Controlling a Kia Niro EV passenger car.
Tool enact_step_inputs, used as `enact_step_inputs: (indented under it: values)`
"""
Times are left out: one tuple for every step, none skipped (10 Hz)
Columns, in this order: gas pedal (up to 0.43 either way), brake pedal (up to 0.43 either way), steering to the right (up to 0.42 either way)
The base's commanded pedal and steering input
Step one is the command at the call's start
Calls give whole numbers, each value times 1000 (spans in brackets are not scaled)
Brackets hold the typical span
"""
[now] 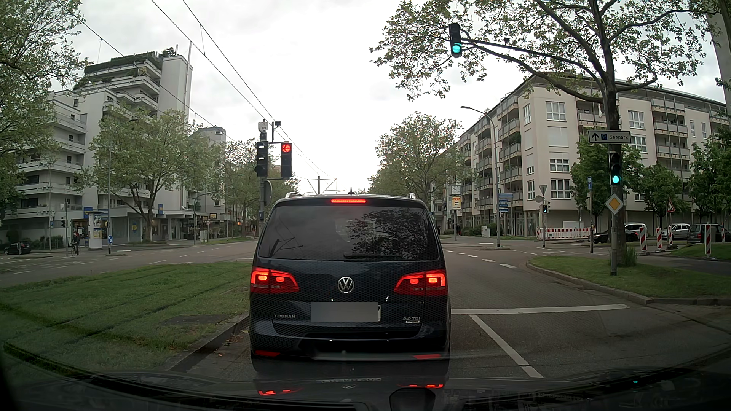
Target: Follow the waypoints while adhering to traffic rules and regulations
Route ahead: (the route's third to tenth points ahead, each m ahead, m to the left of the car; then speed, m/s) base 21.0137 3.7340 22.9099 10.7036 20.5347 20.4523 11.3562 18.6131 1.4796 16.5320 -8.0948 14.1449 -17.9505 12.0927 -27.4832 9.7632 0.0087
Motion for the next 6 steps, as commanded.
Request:
enact_step_inputs:
  values:
    - [0,256,-4]
    - [0,256,-4]
    - [0,250,-4]
    - [0,256,-4]
    - [0,256,-4]
    - [0,256,-4]
